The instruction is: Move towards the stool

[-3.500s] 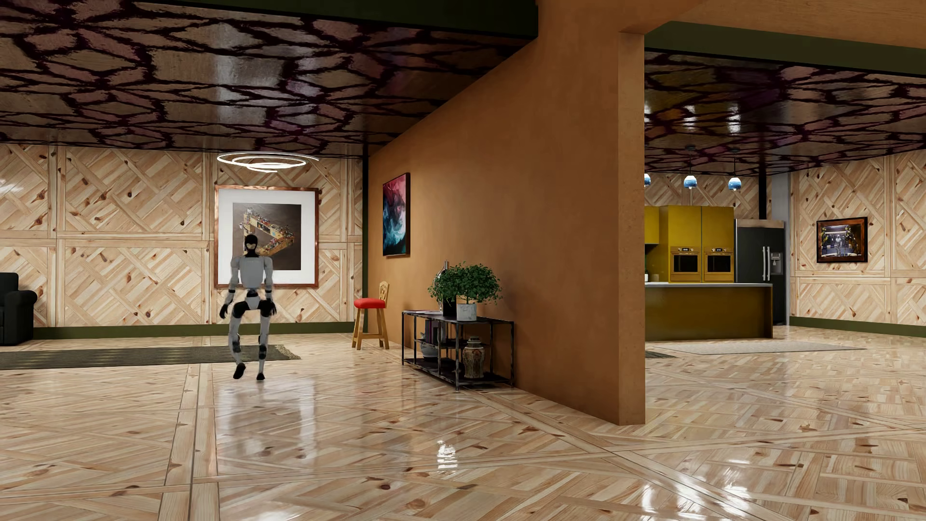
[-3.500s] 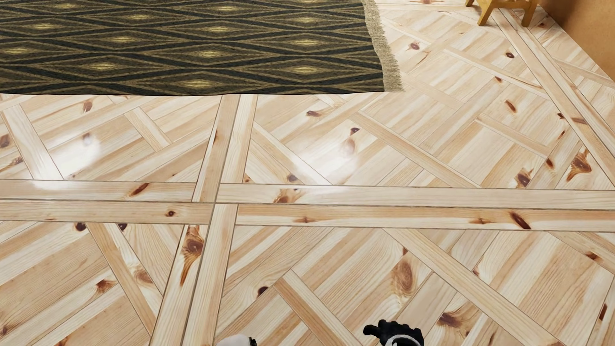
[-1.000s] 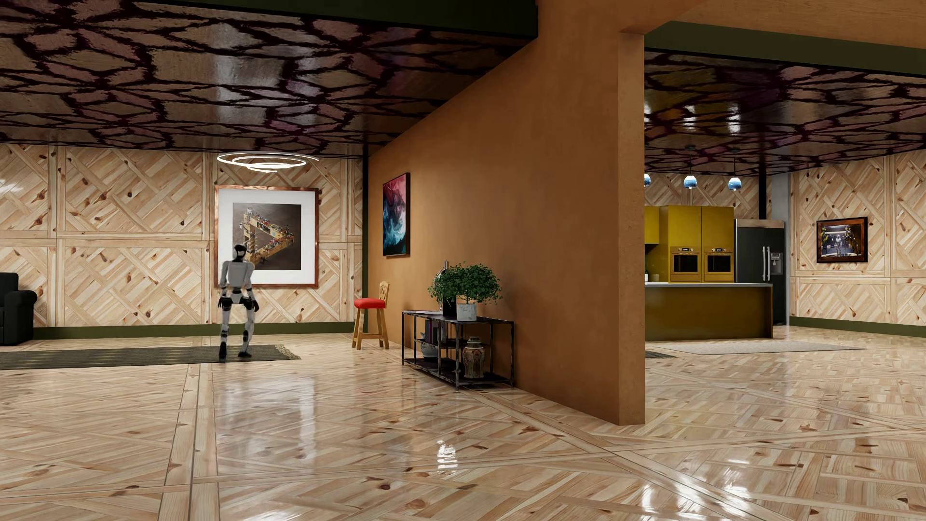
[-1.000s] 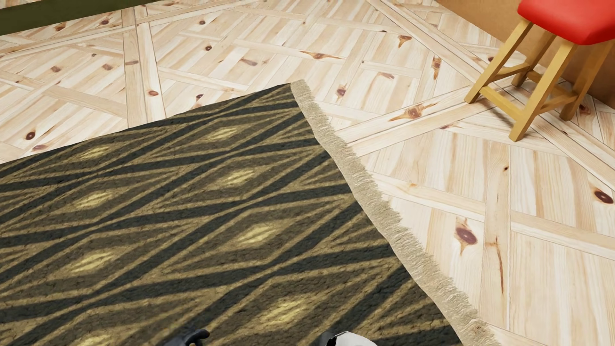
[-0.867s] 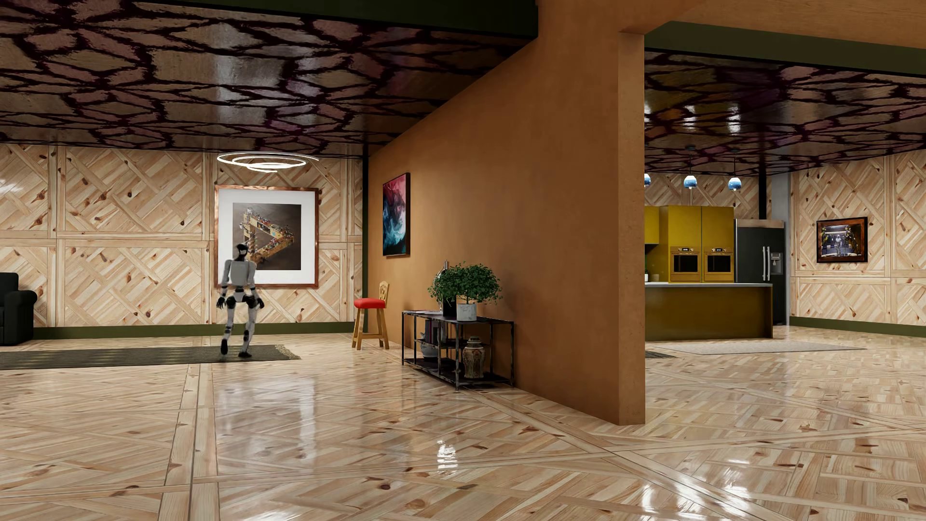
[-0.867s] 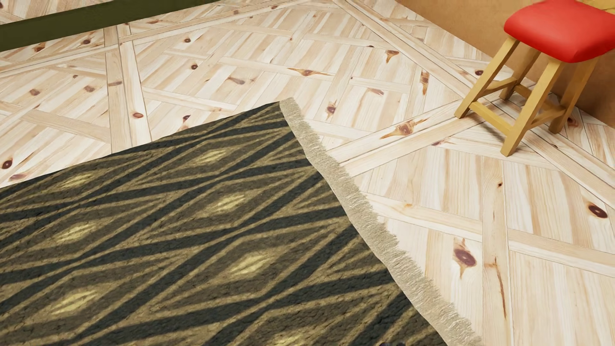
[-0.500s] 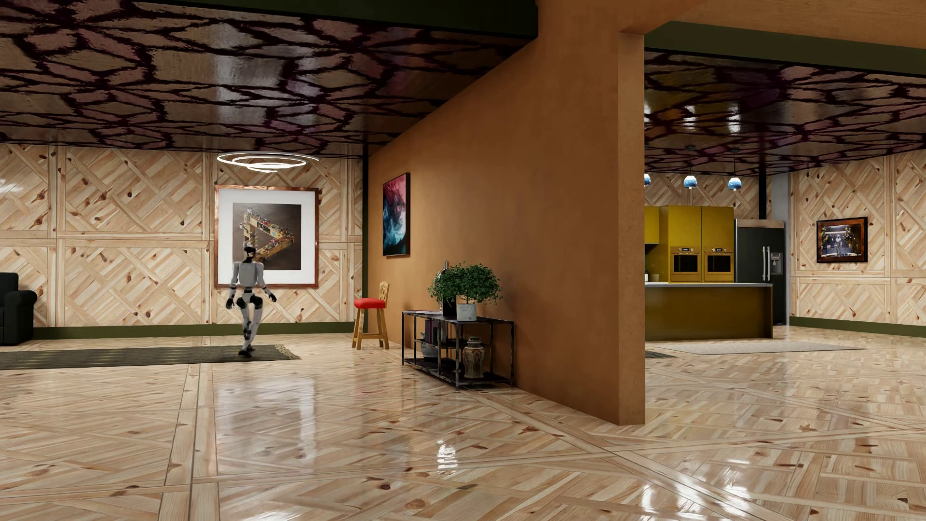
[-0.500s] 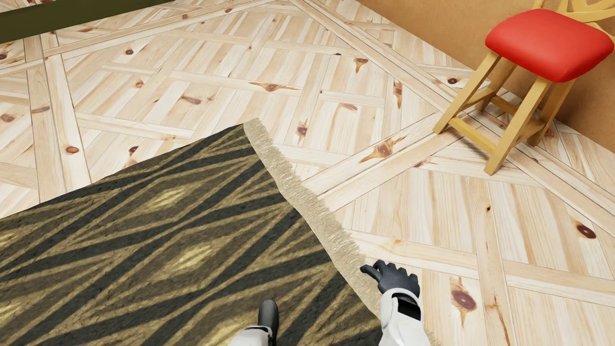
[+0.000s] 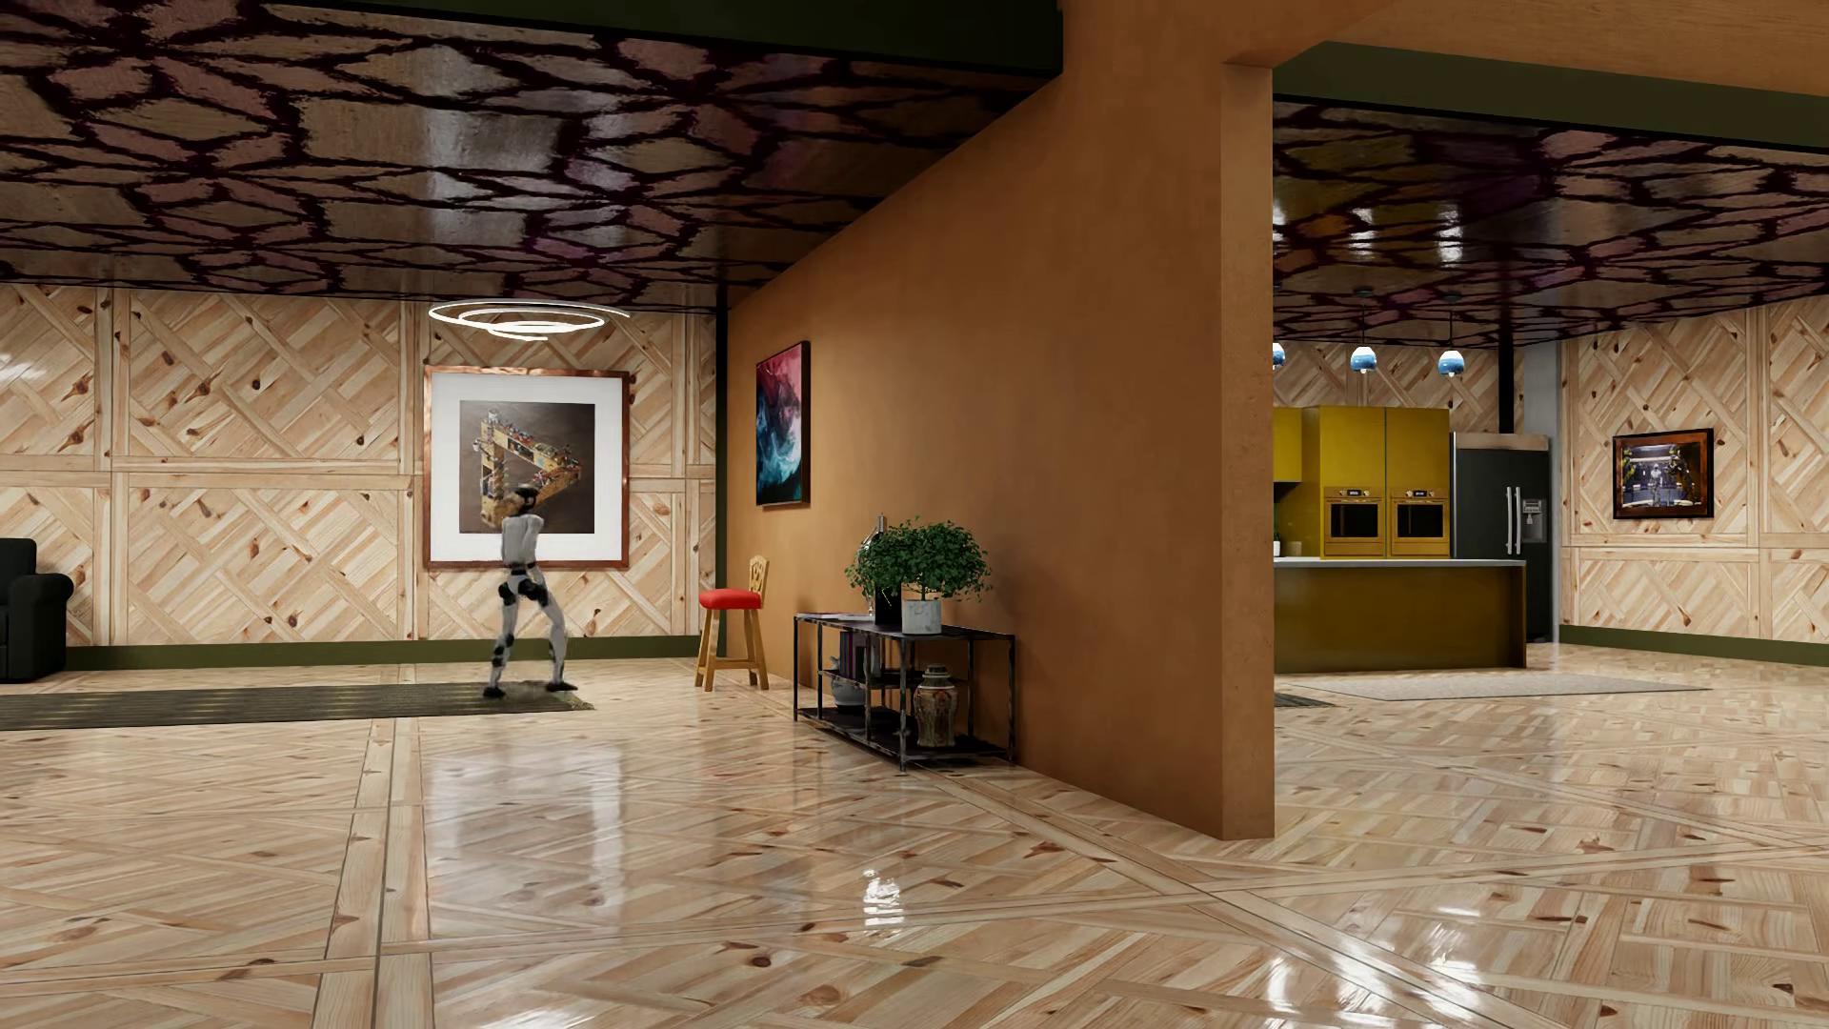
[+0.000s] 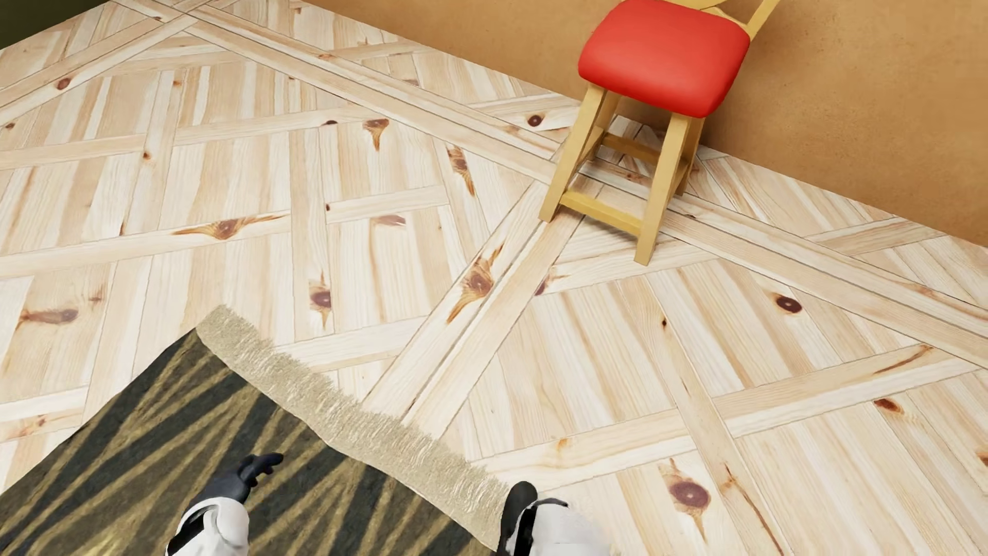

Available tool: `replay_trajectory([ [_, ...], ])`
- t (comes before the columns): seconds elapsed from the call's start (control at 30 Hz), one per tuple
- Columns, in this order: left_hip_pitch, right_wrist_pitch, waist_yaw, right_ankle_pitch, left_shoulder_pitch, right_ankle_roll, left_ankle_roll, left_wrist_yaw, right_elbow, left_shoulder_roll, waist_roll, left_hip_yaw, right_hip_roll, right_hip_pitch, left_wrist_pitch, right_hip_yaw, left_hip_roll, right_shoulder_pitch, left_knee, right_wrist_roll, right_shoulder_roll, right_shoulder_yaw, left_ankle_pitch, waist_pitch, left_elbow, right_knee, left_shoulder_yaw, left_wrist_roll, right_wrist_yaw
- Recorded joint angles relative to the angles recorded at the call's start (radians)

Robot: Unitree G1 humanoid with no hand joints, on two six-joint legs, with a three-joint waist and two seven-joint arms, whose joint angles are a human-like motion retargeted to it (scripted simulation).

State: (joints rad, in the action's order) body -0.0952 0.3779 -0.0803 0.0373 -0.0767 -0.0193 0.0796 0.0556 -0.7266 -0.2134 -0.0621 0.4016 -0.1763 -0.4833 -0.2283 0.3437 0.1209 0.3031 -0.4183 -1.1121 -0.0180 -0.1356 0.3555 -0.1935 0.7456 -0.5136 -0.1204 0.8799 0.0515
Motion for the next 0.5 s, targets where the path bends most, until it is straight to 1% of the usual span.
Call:
replay_trajectory([
  [0.03, -0.043, 0.004, -0.002, -0.006, -0.015, -0.055, 0.008, 0.033, -0.025, 0.000, 0.002, 0.021, 0.048, 0.017, 0.005, -0.003, -0.015, 0.000, 0.040, -0.033, 0.005, 0.017, 0.008, 0.002, -0.029, 0.255, -0.023, -0.045, 0.024],
  [0.07, -0.091, -0.004, -0.003, -0.063, -0.024, -0.059, 0.019, 0.059, -0.042, -0.002, 0.005, 0.043, 0.088, 0.012, 0.005, -0.008, -0.033, 0.003, 0.078, -0.076, 0.012, 0.037, 0.014, 0.004, -0.047, 0.404, -0.030, -0.070, 0.047],
  [0.1, -0.139, -0.015, 0.002, -0.078, -0.025, -0.108, 0.029, 0.070, -0.053, 0.001, 0.008, 0.072, 0.102, -0.005, 0.004, 0.034, -0.051, 0.003, 0.100, -0.109, 0.016, 0.047, 0.023, 0.007, -0.060, 0.401, -0.039, -0.095, 0.065],
  [0.13, -0.182, -0.022, 0.005, -0.026, -0.013, -0.060, 0.045, 0.081, -0.059, 0.004, 0.013, 0.097, 0.111, -0.007, 0.008, 0.073, -0.064, 0.001, 0.100, -0.139, 0.020, 0.051, 0.031, 0.009, -0.072, 0.336, -0.043, -0.108, 0.074],
  [0.17, -0.214, -0.023, -0.001, -0.037, 0.000, 0.016, 0.056, 0.084, -0.053, 0.013, 0.021, 0.099, 0.106, -0.015, 0.004, 0.082, -0.067, 0.003, 0.081, -0.155, 0.016, 0.037, 0.022, 0.011, -0.073, 0.218, -0.032, -0.102, 0.073],
  [0.2, -0.251, -0.019, -0.013, -0.039, 0.016, 0.134, 0.072, 0.074, -0.036, 0.020, 0.031, 0.088, 0.109, -0.006, 0.000, 0.077, -0.055, 0.011, 0.053, -0.153, -0.003, 0.007, -0.019, 0.014, -0.064, 0.157, -0.005, -0.080, 0.066],
  [0.23, -0.269, -0.014, -0.025, 0.025, 0.035, 0.225, 0.064, 0.055, -0.012, 0.025, 0.044, 0.067, 0.106, 0.027, 0.001, 0.090, -0.029, 0.024, -0.010, -0.131, -0.031, -0.035, -0.081, 0.019, -0.049, 0.122, 0.026, -0.052, 0.039],
  [0.27, -0.248, -0.011, -0.034, 0.019, 0.058, 0.264, 0.039, 0.036, 0.000, 0.032, 0.062, 0.035, 0.110, 0.042, -0.012, 0.097, 0.012, 0.027, -0.128, -0.102, -0.059, -0.074, -0.183, 0.022, -0.034, 0.068, 0.043, -0.026, 0.005],
  [0.3, -0.206, -0.008, -0.036, -0.027, 0.088, 0.261, -0.021, 0.012, -0.010, 0.047, 0.083, 0.017, 0.127, 0.067, -0.030, 0.104, 0.072, 0.016, -0.295, -0.082, -0.079, -0.096, -0.273, 0.022, -0.021, 0.022, 0.044, -0.013, -0.025],
  [0.33, -0.128, 0.005, -0.028, -0.069, 0.120, 0.249, -0.071, -0.015, -0.037, 0.072, 0.106, -0.036, 0.157, 0.104, -0.047, 0.098, 0.119, -0.014, -0.484, -0.086, -0.081, -0.096, -0.380, 0.022, -0.012, 0.007, 0.033, -0.013, -0.045],
  [0.37, -0.030, 0.006, -0.013, -0.099, 0.150, 0.242, -0.104, -0.047, -0.068, 0.095, 0.125, -0.103, 0.196, 0.142, -0.058, 0.083, 0.150, -0.056, -0.654, -0.116, -0.074, -0.070, -0.419, 0.022, -0.009, 0.009, 0.016, -0.019, -0.072],
  [0.4, 0.084, -0.008, 0.004, -0.119, 0.182, 0.238, -0.096, -0.079, -0.095, 0.116, 0.140, -0.186, 0.237, 0.190, -0.060, 0.056, 0.136, -0.103, -0.794, -0.168, -0.061, -0.021, -0.359, 0.024, -0.009, 0.034, -0.001, -0.029, -0.090],
  [0.43, 0.190, -0.033, 0.020, -0.131, 0.217, 0.232, -0.095, -0.109, -0.118, 0.139, 0.148, -0.256, 0.274, 0.243, -0.059, 0.021, 0.112, -0.159, -0.884, -0.212, -0.049, 0.022, -0.322, 0.026, -0.012, 0.071, -0.009, -0.032, -0.109],
  [0.47, 0.288, -0.071, 0.035, -0.141, 0.253, 0.225, -0.102, -0.125, -0.123, 0.154, 0.150, -0.309, 0.306, 0.294, -0.060, -0.019, 0.094, -0.221, -0.939, -0.239, -0.043, 0.061, -0.318, 0.030, -0.020, 0.106, -0.016, -0.027, -0.119],
  [0.5, 0.376, -0.104, 0.049, -0.157, 0.289, 0.218, -0.081, -0.129, -0.112, 0.169, 0.150, -0.349, 0.333, 0.339, -0.066, -0.064, 0.088, -0.280, -0.944, -0.244, -0.045, 0.088, -0.332, 0.034, -0.032, 0.129, -0.022, -0.017, -0.121],
])
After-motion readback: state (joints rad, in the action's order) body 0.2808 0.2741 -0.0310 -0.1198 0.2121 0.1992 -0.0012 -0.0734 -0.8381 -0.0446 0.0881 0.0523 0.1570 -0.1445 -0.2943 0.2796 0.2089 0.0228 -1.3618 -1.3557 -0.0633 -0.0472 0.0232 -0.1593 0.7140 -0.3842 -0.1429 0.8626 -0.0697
